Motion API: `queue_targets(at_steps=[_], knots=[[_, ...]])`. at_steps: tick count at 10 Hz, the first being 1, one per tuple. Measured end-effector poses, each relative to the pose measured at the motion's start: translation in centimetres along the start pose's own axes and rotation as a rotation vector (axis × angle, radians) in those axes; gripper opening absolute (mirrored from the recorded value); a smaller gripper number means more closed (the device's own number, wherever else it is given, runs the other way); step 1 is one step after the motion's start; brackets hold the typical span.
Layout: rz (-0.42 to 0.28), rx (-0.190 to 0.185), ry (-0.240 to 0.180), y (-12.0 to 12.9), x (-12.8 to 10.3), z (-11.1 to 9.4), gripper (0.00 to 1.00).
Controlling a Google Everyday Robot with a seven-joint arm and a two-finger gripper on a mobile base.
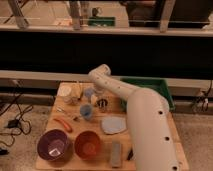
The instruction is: Place sponge in metal cup
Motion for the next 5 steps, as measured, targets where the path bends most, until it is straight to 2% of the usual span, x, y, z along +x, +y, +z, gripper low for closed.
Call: queue_targets(at_steps=[5], knots=[[-0.001,0.000,0.007,-0.05,0.39,-0.82,0.01]])
